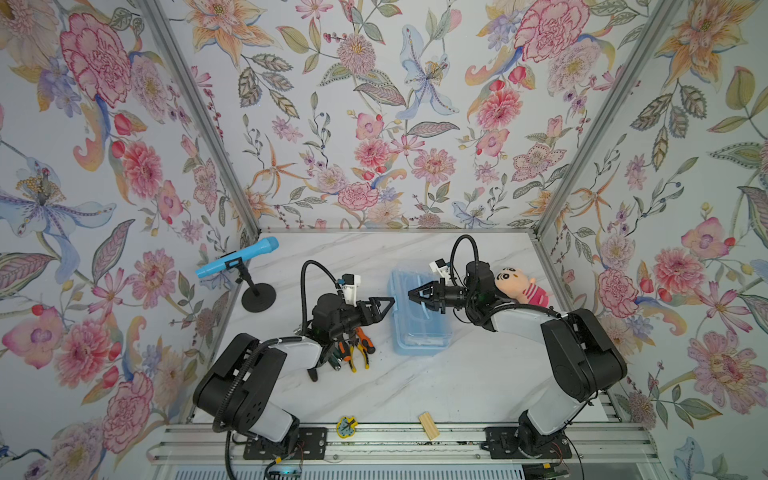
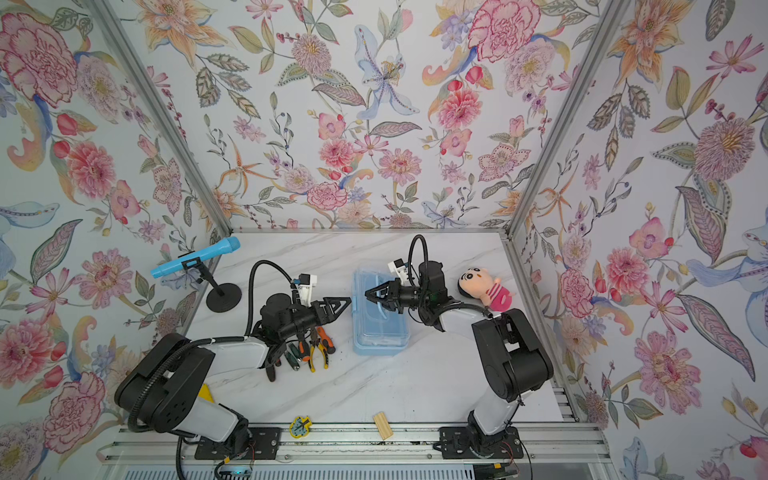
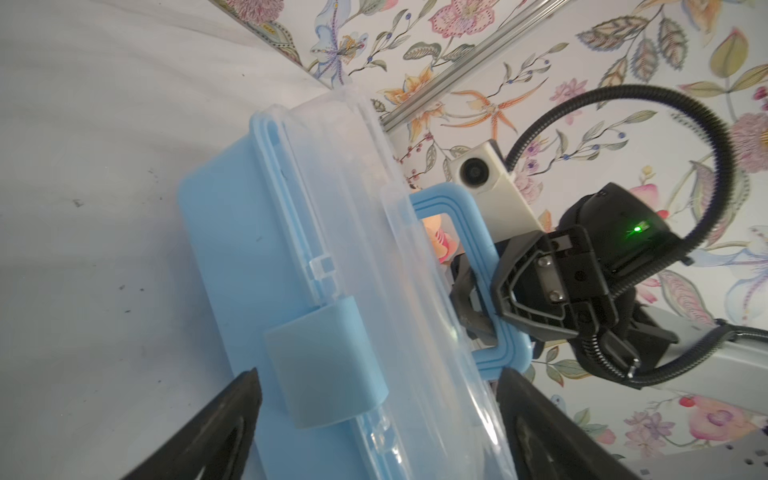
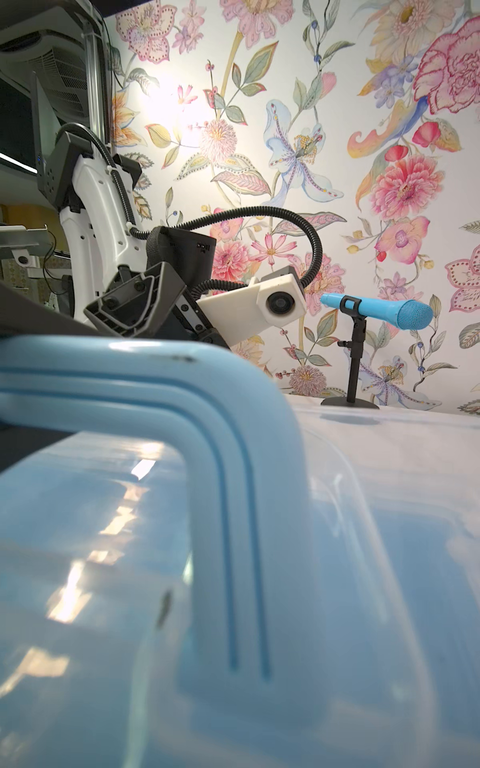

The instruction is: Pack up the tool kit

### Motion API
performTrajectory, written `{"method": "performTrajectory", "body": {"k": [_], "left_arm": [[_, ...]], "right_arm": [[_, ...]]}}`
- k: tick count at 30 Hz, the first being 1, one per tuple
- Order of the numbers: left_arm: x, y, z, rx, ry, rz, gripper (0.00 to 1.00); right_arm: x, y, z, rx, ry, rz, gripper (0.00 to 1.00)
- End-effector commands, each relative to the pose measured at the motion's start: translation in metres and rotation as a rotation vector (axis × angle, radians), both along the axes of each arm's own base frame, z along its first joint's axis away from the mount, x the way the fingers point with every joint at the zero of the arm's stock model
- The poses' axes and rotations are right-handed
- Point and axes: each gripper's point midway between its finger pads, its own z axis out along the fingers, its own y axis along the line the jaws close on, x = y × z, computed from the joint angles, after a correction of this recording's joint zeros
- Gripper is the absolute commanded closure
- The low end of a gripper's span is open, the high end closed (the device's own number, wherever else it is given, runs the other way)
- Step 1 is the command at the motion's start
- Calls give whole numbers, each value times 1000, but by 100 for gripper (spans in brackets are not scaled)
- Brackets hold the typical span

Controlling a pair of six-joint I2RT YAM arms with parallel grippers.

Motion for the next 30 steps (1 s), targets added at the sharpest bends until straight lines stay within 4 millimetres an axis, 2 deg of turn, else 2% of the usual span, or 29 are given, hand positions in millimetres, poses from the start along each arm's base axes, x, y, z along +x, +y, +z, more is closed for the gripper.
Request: {"method": "performTrajectory", "body": {"k": [1,6,13,20,24,30], "left_arm": [[-7,-6,6,-127,24,-54,9],[-11,-11,-2,-175,56,-81,9],[-13,-20,3,-267,60,-125,11],[-12,-31,-12,-260,97,-149,12],[-12,-33,0,-305,74,-167,13],[-21,-34,44,-430,0,-249,14]], "right_arm": [[-1,-3,11,72,-89,24,100],[0,-4,6,91,-76,21,100],[1,-5,-2,90,-64,19,100],[2,-6,-4,89,-62,17,100],[2,-7,-11,74,-55,13,100],[5,-9,-25,50,-44,9,100]]}}
